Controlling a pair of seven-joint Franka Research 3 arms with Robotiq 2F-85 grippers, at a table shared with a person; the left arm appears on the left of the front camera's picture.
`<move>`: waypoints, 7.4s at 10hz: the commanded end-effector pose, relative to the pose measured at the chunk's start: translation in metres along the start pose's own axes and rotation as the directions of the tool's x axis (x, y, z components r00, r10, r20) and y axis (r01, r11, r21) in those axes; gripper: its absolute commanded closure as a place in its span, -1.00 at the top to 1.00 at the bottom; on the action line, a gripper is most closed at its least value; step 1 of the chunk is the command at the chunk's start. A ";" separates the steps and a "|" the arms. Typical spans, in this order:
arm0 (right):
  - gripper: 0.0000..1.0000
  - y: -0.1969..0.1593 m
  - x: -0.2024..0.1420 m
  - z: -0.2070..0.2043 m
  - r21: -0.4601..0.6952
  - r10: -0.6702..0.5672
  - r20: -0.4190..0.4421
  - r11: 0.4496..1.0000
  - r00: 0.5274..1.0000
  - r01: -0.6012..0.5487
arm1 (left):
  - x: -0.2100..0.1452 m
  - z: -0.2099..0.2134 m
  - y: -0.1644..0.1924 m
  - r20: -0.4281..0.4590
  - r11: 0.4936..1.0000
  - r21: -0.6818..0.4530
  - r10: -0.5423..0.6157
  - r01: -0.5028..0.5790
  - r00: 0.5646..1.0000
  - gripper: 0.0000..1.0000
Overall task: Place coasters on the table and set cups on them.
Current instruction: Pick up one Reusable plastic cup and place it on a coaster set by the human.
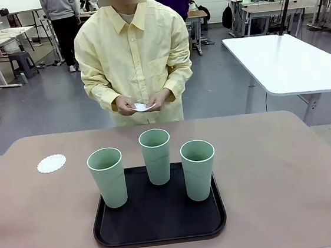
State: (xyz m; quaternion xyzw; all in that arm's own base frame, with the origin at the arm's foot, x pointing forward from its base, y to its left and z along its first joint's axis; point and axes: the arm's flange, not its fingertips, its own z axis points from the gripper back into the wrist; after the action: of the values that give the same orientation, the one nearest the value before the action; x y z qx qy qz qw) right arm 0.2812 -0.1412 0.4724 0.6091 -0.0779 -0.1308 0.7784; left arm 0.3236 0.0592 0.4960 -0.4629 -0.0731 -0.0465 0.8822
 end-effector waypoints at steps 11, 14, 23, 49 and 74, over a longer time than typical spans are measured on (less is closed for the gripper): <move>1.00 0.000 0.000 0.000 0.004 0.000 0.004 1.000 1.000 0.000 | -0.009 -0.127 -0.080 -0.597 0.516 0.309 -0.549 0.799 0.585 1.00; 1.00 0.000 0.000 0.000 0.004 0.000 0.004 1.000 1.000 0.000 | -0.009 -0.127 -0.080 -0.597 0.516 0.309 -0.549 0.799 0.585 1.00; 1.00 0.000 0.000 0.000 0.004 0.000 0.004 1.000 1.000 0.000 | 0.068 -0.140 -0.002 -0.249 0.266 -0.178 -0.944 0.947 0.218 1.00; 1.00 0.000 0.000 0.000 0.004 0.000 0.004 1.000 1.000 0.000 | 0.065 -0.188 0.142 0.358 0.041 -0.099 -0.931 0.994 0.074 1.00; 1.00 0.000 0.000 0.000 0.004 0.000 0.004 1.000 1.000 0.000 | 0.064 -0.301 0.154 0.382 -0.017 -0.229 -0.921 0.973 0.074 1.00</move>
State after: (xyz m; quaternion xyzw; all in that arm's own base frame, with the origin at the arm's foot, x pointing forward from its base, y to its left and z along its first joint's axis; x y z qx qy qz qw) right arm 0.2810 -0.1418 0.4724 0.6082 -0.0784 -0.1323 0.7788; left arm 0.4419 -0.0982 0.2339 -0.4877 -0.3853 -0.6112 0.4901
